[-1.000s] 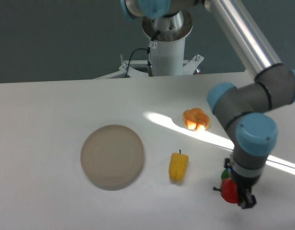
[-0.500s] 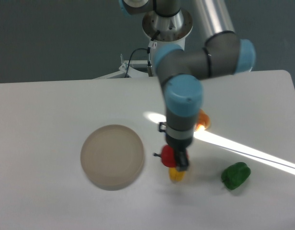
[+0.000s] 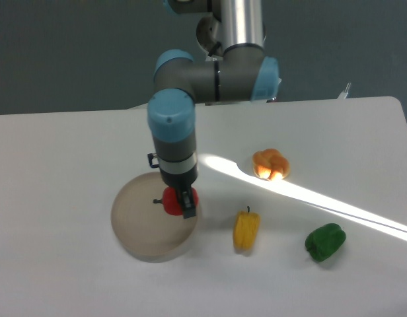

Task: Place the red pepper on the plate
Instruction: 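Lower the red pepper onto the plate surface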

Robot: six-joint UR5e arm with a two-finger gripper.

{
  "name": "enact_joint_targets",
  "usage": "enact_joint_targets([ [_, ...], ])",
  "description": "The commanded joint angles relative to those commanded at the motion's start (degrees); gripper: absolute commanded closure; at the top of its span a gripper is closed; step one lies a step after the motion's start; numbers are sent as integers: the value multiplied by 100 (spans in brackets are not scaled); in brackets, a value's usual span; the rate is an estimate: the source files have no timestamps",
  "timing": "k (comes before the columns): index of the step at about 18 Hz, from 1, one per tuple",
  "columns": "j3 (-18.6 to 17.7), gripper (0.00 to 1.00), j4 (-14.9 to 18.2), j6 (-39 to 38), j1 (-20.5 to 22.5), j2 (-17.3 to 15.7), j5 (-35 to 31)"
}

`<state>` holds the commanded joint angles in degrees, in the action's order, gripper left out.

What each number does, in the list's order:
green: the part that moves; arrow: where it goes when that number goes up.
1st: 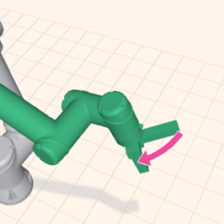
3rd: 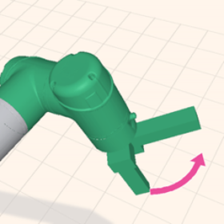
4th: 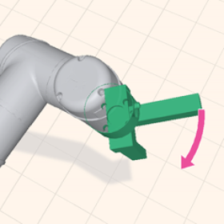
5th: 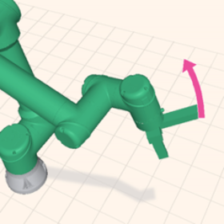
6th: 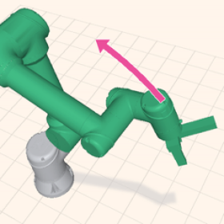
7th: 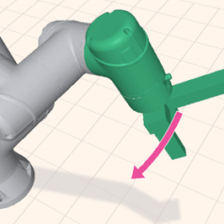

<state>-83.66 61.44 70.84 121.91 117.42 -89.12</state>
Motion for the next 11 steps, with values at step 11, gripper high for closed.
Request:
enact_joint_targets([
  [11,-36,51,43,-501,-264,325,-35],
])
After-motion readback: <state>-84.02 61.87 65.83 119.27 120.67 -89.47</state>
